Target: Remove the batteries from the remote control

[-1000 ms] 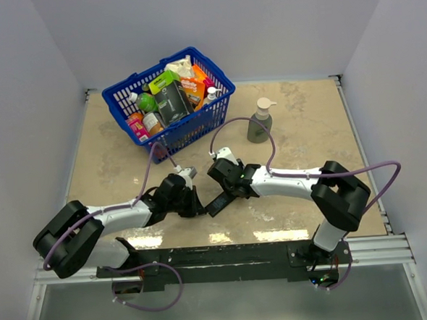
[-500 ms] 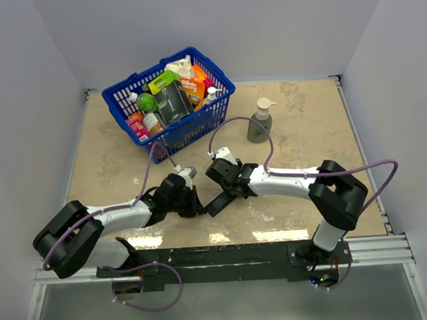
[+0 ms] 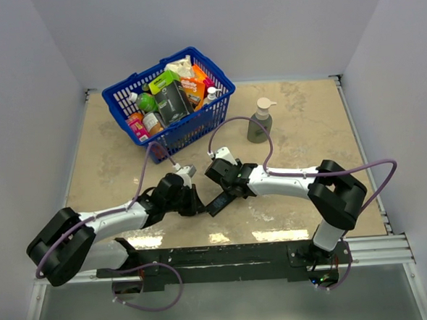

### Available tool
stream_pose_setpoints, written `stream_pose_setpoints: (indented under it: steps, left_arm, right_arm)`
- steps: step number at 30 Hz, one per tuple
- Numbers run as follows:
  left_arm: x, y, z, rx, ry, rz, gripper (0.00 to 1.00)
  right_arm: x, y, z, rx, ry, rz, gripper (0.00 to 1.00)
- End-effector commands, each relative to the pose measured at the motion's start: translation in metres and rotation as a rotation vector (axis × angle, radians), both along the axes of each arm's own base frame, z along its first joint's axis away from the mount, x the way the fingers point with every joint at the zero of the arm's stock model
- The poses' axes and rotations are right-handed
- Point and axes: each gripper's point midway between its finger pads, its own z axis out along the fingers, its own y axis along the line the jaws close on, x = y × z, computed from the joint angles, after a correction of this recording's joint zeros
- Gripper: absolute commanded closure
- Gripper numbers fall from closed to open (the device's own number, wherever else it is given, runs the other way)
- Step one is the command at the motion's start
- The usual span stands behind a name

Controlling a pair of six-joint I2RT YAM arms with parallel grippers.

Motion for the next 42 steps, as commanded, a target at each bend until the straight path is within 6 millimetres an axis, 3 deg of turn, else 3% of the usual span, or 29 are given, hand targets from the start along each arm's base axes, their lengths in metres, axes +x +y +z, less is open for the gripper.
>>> stream_pose_setpoints:
  steps: [1, 7, 13, 26, 42]
  left_arm:
    - [0.008, -0.015, 0.032, -0.07, -0.054, -0.009, 0.97]
    - [0.008, -0.026, 0.039, -0.108, -0.069, -0.036, 0.97]
    - [0.008, -0.035, 0.03, -0.104, -0.06, -0.048, 0.97]
    - [0.005, -0.024, -0.003, -0.013, -0.018, -0.016, 0.98]
    - [0.004, -0.022, -0.008, 0.004, -0.011, -0.009, 0.98]
  right_arm:
    - [0.016, -0.018, 0.005, -0.058, -0.073, -0.076, 0.48]
    - [0.016, -0.018, 0.007, -0.059, -0.073, -0.074, 0.48]
    - [0.018, -0.017, 0.009, -0.06, -0.078, -0.072, 0.48]
    - [0.022, -0.018, 0.013, -0.075, -0.097, -0.086, 0.48]
    - [0.025, -0.02, 0.022, -0.078, -0.125, -0.098, 0.48]
